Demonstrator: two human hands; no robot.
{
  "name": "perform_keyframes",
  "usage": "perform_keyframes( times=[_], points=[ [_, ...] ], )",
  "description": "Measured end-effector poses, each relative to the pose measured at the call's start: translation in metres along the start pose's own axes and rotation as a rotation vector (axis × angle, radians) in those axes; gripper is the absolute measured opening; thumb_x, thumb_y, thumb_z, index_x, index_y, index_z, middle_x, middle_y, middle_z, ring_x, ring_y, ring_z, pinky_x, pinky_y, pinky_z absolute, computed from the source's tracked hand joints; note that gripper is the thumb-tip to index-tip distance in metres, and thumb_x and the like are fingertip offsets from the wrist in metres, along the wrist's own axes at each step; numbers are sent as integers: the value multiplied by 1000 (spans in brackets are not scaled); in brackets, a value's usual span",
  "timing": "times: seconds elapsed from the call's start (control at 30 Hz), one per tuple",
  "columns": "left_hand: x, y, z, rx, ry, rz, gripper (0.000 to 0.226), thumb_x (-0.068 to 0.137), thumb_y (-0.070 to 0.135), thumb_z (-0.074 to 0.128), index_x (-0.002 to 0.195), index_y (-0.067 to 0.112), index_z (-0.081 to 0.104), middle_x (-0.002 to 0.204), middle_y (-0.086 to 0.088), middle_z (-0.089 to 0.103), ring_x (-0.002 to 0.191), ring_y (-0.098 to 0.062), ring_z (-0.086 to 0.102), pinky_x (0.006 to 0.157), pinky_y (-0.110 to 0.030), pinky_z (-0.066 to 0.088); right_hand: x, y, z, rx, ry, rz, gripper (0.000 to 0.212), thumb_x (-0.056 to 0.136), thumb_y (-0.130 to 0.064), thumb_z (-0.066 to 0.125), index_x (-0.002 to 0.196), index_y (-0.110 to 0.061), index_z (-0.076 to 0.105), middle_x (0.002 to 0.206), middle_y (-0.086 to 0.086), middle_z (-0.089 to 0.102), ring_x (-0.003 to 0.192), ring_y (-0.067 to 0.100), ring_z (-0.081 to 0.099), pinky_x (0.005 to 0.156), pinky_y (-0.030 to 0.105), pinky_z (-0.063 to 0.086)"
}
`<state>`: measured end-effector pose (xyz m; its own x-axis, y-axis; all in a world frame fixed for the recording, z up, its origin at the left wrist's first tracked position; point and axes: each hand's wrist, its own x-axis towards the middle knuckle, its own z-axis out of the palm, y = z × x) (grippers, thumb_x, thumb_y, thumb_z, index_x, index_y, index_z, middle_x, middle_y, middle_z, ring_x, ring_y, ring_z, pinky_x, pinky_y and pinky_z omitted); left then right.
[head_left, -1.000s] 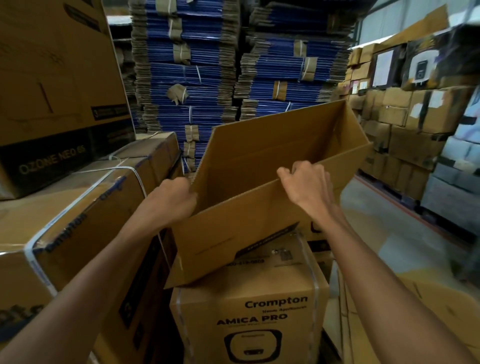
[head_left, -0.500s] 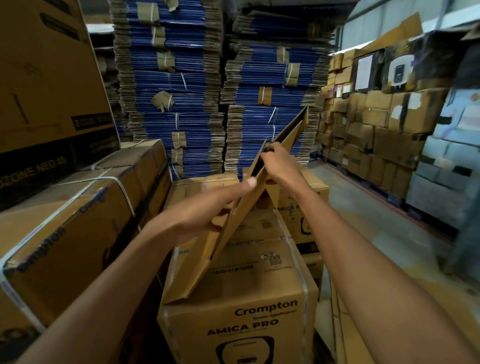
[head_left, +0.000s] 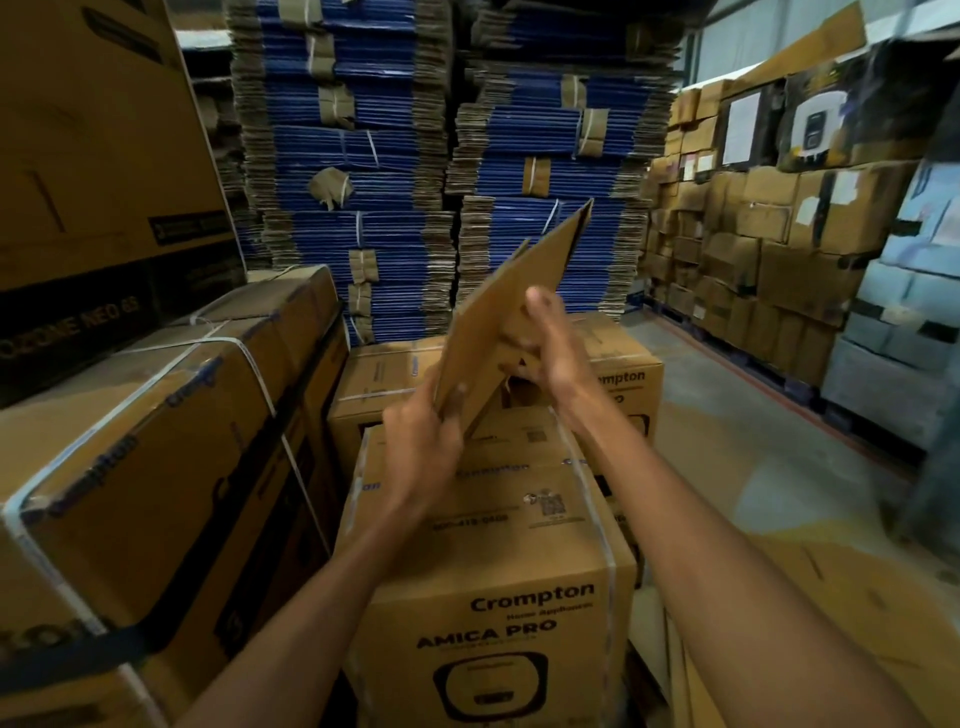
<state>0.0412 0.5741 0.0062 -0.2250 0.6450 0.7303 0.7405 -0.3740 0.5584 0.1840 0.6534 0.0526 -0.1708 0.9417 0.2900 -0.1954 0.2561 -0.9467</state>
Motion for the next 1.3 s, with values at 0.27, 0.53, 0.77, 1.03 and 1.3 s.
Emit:
perform_keyframes(
  times=[0.27, 0.53, 0.77, 1.03, 1.3],
  points=[
    [65, -3, -2, -288, 392, -433, 36, 97, 15, 68, 131, 6, 63, 121, -4, 70, 106, -14, 65, 90, -23, 52, -83, 70, 28, -28, -450, 405, 28, 105, -19, 53, 121, 0, 67, 121, 10, 72, 93, 34, 74, 82, 40, 62],
    [3, -38, 36, -842, 673, -915, 37, 96, 2, 64, 132, 9, 61, 115, -6, 72, 97, -18, 72, 81, -37, 62, -127, 98, 18, 593, -173, 751, 78, 85, -53, 69, 146, -14, 42, 147, 16, 50, 108, 41, 70, 98, 53, 54],
    [-68, -34, 67, -1157, 712, -1321, 54, 93, -3, 65, 137, 15, 39, 119, -9, 64, 94, -19, 69, 79, -39, 61, -130, 127, -21, 771, 568, 492, 59, 100, -33, 60, 152, -21, 38, 146, 19, 51, 112, 30, 63, 90, 45, 56],
    [-92, -35, 69, -1136, 602, -1374, 42, 96, 0, 63, 124, 18, 38, 123, -11, 63, 104, -21, 66, 99, -44, 55, -117, 142, -63, 696, 657, 583, 29, 102, -31, 59, 125, -19, 48, 138, 20, 53, 106, 33, 59, 75, 42, 54],
    [-102, -51, 52, -1262, 498, -1412, 45, 97, 3, 61, 139, 13, 47, 123, -14, 65, 106, -28, 65, 80, -47, 57, -113, 154, -68, 634, 665, 558, 44, 101, -19, 60, 142, -12, 44, 119, 16, 63, 93, 29, 63, 68, 43, 55]
  ],
)
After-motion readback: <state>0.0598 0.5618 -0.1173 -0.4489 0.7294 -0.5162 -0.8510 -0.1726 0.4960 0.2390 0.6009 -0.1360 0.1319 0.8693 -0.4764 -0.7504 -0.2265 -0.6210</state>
